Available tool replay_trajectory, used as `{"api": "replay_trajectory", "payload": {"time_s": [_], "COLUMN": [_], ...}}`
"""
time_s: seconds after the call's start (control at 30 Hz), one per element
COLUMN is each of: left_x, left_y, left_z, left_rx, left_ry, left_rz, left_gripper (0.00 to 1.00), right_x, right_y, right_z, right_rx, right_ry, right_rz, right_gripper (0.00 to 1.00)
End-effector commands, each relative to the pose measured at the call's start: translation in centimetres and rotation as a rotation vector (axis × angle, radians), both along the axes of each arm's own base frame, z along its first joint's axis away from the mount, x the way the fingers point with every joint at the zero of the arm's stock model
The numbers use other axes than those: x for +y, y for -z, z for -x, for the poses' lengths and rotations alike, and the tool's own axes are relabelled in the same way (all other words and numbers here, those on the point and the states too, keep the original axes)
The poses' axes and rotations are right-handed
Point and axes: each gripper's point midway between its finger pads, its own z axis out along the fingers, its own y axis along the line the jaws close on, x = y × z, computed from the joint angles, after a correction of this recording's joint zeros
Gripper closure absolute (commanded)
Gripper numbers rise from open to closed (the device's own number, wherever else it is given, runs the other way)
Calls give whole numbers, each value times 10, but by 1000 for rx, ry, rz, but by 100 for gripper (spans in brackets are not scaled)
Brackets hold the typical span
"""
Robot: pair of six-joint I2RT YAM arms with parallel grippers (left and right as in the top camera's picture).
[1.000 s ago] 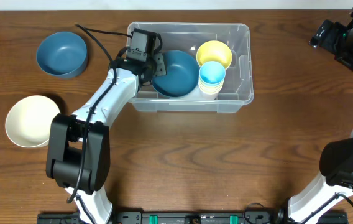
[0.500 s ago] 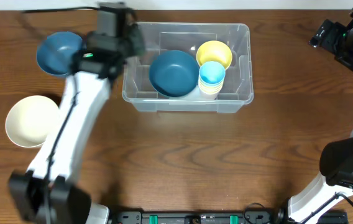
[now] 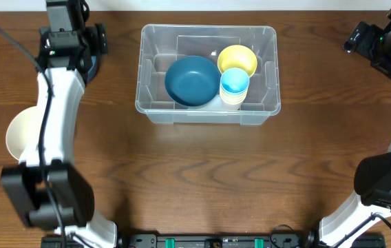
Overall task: Pack container
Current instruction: 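Move the left gripper to the back blue bowl and grasp its rim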
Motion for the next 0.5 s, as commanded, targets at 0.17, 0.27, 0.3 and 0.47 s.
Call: {"api": "replay_trajectory", "payload": {"time_s": [0.17, 0.27, 0.3, 0.47], "left_x": [6, 13, 15, 24], "left_y": [89, 113, 120, 151], "left_z": [-24, -31, -33, -35], "left_rx": [152, 169, 174, 206], "left_ry": [69, 58, 55, 38], "left_rz": [-23, -20, -19, -7], "left_gripper": [3, 3, 3, 16], "right_x": [-4, -4, -4, -4], "right_y": [-6, -6, -6, -6], "right_z": [0, 0, 0, 0], "right_rx": [-17, -17, -17, -17], "right_ry": [20, 20, 20, 20], "right_rz": [2, 2, 2, 2], "right_gripper": [1, 1, 1, 1]}}
